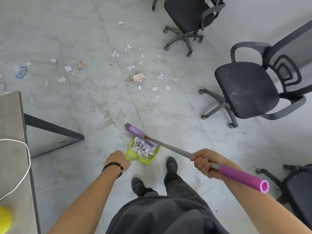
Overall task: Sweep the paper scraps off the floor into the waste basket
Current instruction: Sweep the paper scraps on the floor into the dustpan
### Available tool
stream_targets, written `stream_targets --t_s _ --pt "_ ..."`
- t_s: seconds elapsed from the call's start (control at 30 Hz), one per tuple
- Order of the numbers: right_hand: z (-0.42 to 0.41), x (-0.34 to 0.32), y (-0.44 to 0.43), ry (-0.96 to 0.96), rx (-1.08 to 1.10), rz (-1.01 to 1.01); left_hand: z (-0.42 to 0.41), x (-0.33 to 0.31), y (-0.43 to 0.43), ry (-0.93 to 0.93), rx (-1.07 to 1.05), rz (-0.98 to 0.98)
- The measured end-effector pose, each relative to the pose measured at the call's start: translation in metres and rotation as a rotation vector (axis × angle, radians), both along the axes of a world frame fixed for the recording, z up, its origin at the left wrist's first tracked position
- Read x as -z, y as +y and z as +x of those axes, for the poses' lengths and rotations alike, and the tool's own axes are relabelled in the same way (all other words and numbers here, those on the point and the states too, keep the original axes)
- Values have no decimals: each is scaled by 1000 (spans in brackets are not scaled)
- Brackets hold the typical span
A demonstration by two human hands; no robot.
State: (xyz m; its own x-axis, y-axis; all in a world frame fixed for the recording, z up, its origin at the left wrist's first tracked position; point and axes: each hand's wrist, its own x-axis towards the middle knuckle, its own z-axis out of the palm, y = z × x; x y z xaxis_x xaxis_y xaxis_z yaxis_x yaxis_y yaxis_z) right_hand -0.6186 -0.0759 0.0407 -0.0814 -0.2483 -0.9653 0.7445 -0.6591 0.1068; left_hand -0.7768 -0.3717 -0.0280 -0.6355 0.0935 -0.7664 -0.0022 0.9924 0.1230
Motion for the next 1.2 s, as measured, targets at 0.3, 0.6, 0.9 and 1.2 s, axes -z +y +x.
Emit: stream_targets --t_s 0.3,0.6,0.9,1.2 --pt "-36 18 -39 102 -165 270 2 3 -3 6 -23 7" --pt "-22 40 -73 -7 -206 460 -11 -3 -21 -14 83 -19" --pt "6 12 -87 1 193 155 6 6 -51 -33 113 -17" --pt "-31 -9 -58 108 64 56 19 0 -68 -24 -13 9"
